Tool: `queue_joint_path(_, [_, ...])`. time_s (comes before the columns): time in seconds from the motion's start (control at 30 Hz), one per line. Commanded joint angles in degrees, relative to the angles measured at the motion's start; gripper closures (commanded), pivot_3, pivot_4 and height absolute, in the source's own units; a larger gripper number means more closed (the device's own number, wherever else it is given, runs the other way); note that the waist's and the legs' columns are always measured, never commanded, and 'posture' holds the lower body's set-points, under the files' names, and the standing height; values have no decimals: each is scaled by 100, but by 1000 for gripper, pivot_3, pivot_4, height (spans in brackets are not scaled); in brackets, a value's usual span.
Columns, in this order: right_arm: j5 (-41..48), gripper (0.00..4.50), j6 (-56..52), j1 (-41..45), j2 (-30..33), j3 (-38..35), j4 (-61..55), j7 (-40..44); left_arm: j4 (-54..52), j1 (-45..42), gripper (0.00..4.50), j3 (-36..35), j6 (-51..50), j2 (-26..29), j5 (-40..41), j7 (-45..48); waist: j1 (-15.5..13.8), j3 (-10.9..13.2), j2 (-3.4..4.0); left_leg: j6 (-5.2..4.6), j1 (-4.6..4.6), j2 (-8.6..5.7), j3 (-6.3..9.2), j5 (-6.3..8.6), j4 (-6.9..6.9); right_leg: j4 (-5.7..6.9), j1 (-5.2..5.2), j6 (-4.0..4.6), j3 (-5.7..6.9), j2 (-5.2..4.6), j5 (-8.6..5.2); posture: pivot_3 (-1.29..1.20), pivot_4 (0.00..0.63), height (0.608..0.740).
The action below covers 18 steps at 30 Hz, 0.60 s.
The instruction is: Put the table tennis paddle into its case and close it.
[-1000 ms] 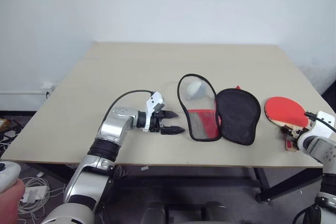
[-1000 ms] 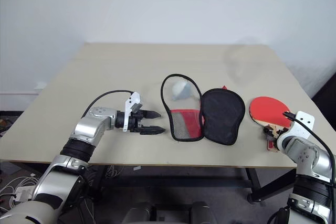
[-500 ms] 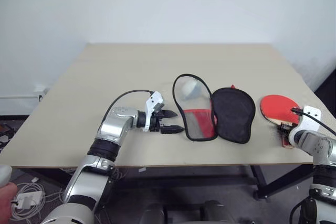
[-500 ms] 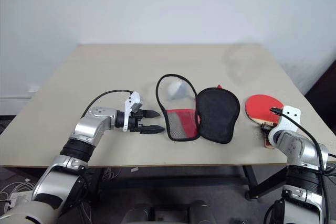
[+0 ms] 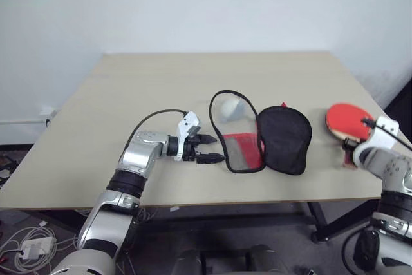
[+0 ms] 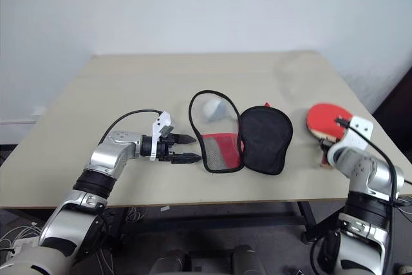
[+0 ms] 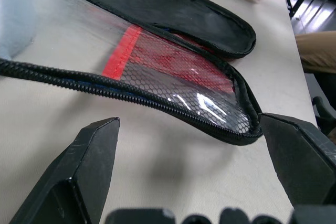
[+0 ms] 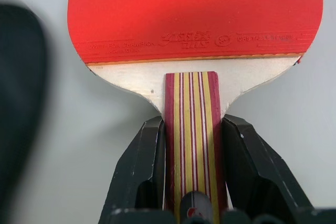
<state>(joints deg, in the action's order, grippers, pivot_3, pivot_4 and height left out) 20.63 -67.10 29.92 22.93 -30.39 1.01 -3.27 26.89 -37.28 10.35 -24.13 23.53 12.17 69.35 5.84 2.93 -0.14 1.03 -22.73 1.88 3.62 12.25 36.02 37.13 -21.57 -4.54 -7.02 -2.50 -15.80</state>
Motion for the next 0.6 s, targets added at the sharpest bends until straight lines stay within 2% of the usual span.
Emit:
queue_joint_path(0.03, [161,3259,-340,553,-626,281,-925,-321,8,-227,0,-83,60,36,28,15,1,-2,2,0,1,1,3,0,-2,1,-1,0,1,2,0,0,0,740])
queue_joint_path(0.23, [-66,3259,-389,725,-1696,533,-1004,-705,34,-224,0,-58,98,-9,13,7,-63,-2,2,1,-6,3,10,0,7,7,2,1,5,6,1,0,0,740])
queue_joint_path(0.37, [-328,3259,12,319,-1958,821,-642,-771,-20,-172,0,-30,123,-15,-4,9,-139,-3,1,1,-15,3,9,0,15,7,-3,15,7,4,9,0,0,740])
queue_joint_path(0.6, [-426,3259,84,-143,-2096,987,-696,-755,-38,-152,0,-34,107,0,-3,11,-156,-2,2,1,-13,3,3,-1,15,43,-25,4,1,6,0,0,0,740])
